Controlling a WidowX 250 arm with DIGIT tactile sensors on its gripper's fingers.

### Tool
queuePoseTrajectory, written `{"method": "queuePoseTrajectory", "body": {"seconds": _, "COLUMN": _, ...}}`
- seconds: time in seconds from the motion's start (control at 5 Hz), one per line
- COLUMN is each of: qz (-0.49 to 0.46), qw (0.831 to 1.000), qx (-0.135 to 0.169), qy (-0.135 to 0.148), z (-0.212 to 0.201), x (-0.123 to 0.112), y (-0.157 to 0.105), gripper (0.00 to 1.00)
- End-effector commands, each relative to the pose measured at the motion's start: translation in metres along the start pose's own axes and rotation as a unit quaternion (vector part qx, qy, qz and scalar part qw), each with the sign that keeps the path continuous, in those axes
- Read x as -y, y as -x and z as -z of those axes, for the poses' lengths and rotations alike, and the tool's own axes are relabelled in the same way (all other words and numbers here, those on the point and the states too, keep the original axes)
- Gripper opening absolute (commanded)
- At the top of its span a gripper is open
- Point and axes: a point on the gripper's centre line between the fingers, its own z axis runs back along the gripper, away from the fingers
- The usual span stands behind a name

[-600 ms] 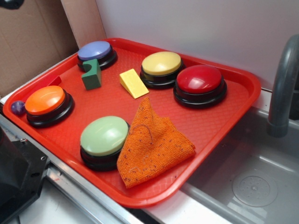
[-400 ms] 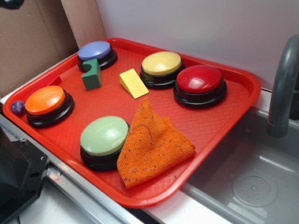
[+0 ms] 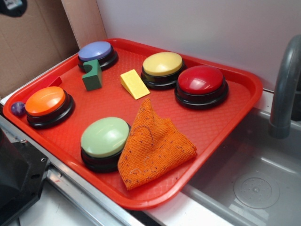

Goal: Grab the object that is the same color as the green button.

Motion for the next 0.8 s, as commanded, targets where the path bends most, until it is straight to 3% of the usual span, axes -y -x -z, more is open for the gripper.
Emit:
{"method": "queuePoseTrajectory", "body": {"seconds": 0.0, "qz": -0.157, "qw": 0.987, "qx": 0.021, "qy": 0.004, "z": 0.024, "x": -0.028, "y": -0.016, "gripper": 1.0}}
{"method": "queuePoseTrajectory", "body": {"seconds": 0.2, "qz": -0.263, "qw": 0.963, "qx": 0.062, "qy": -0.003, "z": 0.038, "x": -0.04, "y": -0.027, "gripper": 1.0}}
{"method": "queuePoseTrajectory", "body": {"seconds": 0.4, "qz": -0.331, "qw": 0.94, "qx": 0.068, "qy": -0.043, "z": 0.058, "x": -0.053, "y": -0.047, "gripper": 1.0}}
{"method": "queuePoseTrajectory", "body": {"seconds": 0.6, "qz": -0.347, "qw": 0.935, "qx": 0.053, "qy": -0.053, "z": 0.078, "x": -0.062, "y": -0.064, "gripper": 1.0}}
